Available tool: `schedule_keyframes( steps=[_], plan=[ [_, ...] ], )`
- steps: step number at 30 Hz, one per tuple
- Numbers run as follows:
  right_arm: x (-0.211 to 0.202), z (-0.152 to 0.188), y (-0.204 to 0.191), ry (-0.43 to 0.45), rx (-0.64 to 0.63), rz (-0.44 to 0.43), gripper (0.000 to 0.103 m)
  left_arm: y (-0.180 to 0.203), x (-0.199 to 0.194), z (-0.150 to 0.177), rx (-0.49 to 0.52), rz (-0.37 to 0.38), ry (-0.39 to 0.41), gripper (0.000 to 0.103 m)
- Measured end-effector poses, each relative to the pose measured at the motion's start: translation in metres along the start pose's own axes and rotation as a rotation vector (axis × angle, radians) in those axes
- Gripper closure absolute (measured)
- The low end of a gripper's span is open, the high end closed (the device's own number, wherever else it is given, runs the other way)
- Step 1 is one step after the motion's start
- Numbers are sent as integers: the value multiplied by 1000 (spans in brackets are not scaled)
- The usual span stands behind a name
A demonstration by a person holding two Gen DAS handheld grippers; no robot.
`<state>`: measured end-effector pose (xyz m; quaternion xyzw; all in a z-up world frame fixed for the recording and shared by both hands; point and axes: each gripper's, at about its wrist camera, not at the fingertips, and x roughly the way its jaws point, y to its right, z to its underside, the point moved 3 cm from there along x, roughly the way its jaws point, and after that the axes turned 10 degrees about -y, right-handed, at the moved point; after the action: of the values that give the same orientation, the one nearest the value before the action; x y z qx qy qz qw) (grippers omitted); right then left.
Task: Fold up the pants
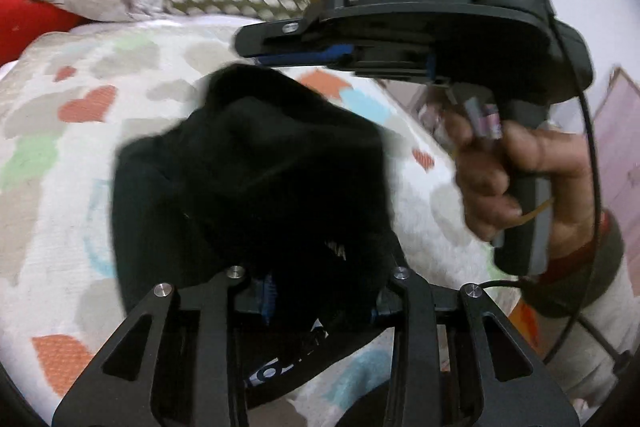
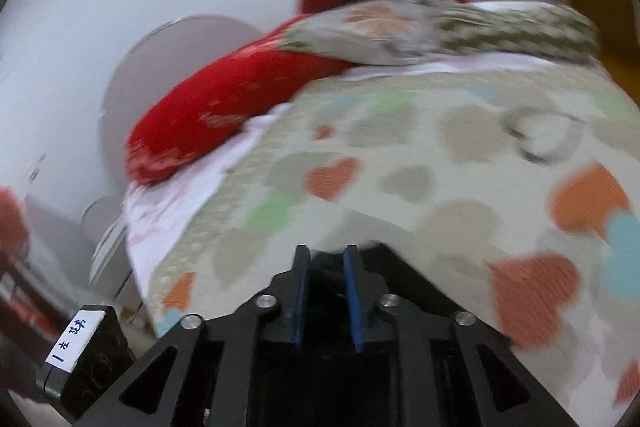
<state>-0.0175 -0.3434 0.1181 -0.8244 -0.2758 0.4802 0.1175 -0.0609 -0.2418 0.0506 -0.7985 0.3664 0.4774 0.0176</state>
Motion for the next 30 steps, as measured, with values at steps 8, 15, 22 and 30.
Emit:
schedule_keyframes(
  steps=[8,15,22,30],
  plan=[
    [-21,52,59,63,271,-133,37,3,-15,1,0,123,-3,33],
    [-24,73,64,74,322,-160,22,-7,-55,30,20,29,49,33],
    [-12,81,68,60,377,-181,17,-47,-60,51,-127,-74,52,33],
    [27,80,49,-62,240,-83,33,-52,-37,54,-140,-90,28,33]
  ],
)
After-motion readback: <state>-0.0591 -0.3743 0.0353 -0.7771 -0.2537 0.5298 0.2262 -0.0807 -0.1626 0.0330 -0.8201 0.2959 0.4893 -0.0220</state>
